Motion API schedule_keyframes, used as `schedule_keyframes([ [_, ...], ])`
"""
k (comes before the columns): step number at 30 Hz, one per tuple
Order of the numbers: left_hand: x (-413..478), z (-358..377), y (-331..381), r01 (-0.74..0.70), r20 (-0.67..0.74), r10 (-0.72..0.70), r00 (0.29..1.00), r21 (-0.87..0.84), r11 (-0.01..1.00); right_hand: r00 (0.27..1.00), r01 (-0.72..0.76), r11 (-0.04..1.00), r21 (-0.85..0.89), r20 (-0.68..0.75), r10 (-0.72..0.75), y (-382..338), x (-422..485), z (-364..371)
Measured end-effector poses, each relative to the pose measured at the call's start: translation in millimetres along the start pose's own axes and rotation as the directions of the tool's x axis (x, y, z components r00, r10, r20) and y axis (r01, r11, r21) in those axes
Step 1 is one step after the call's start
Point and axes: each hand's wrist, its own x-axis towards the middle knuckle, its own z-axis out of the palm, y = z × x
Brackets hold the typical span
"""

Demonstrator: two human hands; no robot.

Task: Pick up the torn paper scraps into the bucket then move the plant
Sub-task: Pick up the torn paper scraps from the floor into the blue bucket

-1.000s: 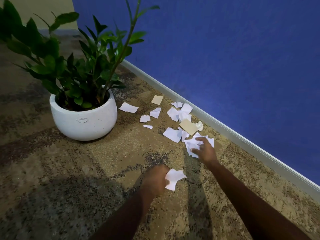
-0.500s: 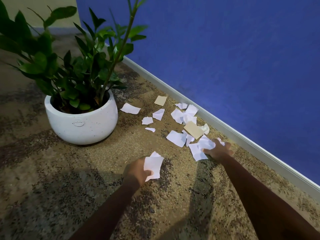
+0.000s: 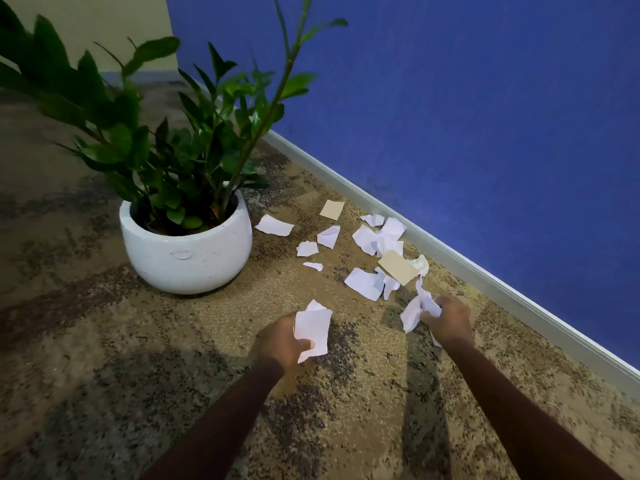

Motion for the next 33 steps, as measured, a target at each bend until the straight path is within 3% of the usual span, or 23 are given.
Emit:
schedule_keyframes([
  [5,-11,-37,7,-0.056,-0.026,0.055,0.998,-0.029,0.998,0.999,0.046,0.976,0.211,0.016,-0.050,-42,-47,1],
  [10,-25,-101,15,-0.092,-0.058,0.094,0.994,0.024,0.995,0.980,0.095,0.927,0.364,0.129,-0.151,-115,-88,-2],
  [18,-59,-222,2,-0.153,-0.182,0.161,0.970,0.053,0.987,0.899,0.164,0.832,0.530,0.266,-0.347,-252,-157,-7],
  [26,-101,-340,-33,-0.100,-0.363,0.099,0.926,0.017,0.995,0.754,0.274,0.782,0.560,0.379,-0.536,-369,-228,19],
  [33,-139,-428,-80,0.078,-0.615,-0.036,0.788,0.042,0.996,0.612,0.365,0.709,0.603,0.418,-0.671,-461,-291,53],
])
